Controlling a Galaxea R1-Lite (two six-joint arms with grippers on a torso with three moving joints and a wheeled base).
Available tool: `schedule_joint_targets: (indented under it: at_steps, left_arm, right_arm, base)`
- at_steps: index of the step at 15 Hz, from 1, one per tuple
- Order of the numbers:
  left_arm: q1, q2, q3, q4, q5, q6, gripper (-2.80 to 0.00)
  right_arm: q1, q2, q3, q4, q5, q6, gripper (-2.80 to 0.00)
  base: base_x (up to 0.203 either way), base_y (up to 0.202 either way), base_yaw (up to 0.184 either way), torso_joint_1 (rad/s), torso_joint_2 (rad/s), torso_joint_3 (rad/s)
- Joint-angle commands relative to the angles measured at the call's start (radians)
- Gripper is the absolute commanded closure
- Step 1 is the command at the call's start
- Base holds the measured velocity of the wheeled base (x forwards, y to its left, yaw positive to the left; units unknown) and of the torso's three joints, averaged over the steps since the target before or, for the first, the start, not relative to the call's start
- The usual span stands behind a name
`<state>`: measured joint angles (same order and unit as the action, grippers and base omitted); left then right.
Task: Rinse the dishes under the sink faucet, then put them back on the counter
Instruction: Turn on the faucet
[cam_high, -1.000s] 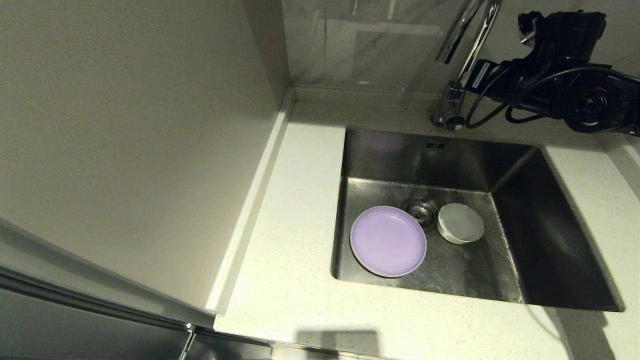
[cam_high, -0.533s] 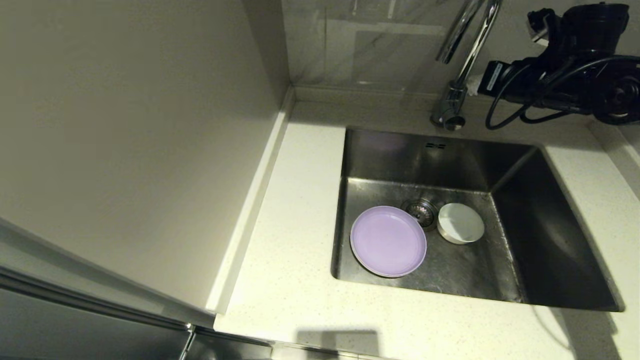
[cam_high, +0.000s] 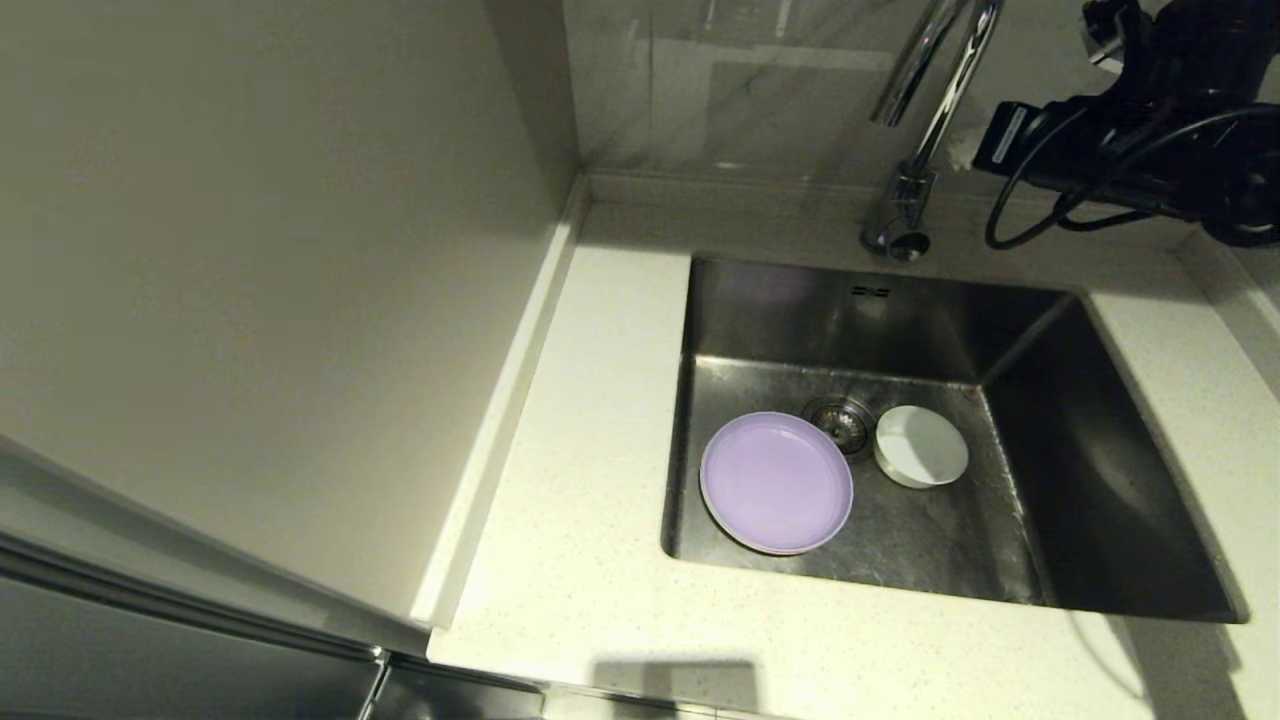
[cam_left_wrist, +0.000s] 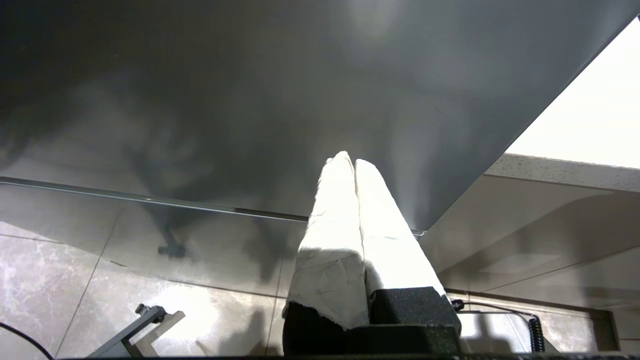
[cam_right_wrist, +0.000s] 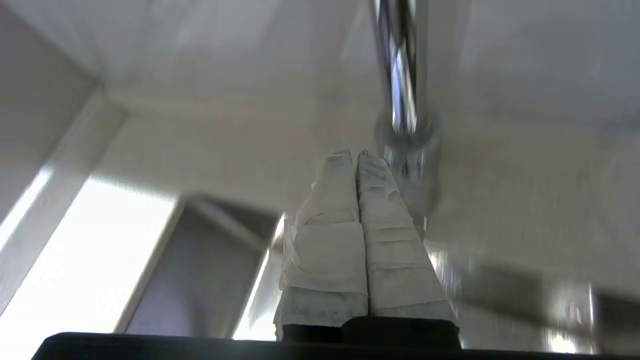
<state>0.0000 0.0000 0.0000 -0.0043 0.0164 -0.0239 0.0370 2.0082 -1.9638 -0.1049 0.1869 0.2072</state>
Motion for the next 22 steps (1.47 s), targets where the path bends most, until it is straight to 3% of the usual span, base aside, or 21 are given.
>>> schedule_joint_targets:
  at_steps: [1,7,13,17,22]
  left_arm:
    - [0.0,-0.002,0.0,0.0,0.0,-0.001,0.0]
    - [0.0,-0.002,0.0,0.0,0.0,-0.001,0.0]
    - [0.0,-0.002,0.0,0.0,0.0,-0.001,0.0]
    - [0.0,-0.002,0.0,0.0,0.0,-0.001,0.0]
    - [0.0,-0.002,0.0,0.0,0.0,-0.001,0.0]
  right_arm:
    - [0.001,0.051,-0.018,-0.034,-0.003,-0.001,0.0]
    - [0.003,0.108,-0.02,-0.134,-0.004,-0.04,0.0]
    - [0.001,0.116,-0.02,-0.131,-0.001,-0.066,0.0]
    - [-0.001,0.095,-0.016,-0.048,0.008,-0.136,0.0]
    - [-0.009,0.022,0.04,0.064,0.086,-0.149,0.0]
  base:
    - [0.0,0.0,0.0,0.0,0.0,0.0]
    - [0.0,0.0,0.0,0.0,0.0,0.0]
    - [0.0,0.0,0.0,0.0,0.0,0.0]
    - [0.0,0.0,0.0,0.0,0.0,0.0]
    - [0.0,0.0,0.0,0.0,0.0,0.0]
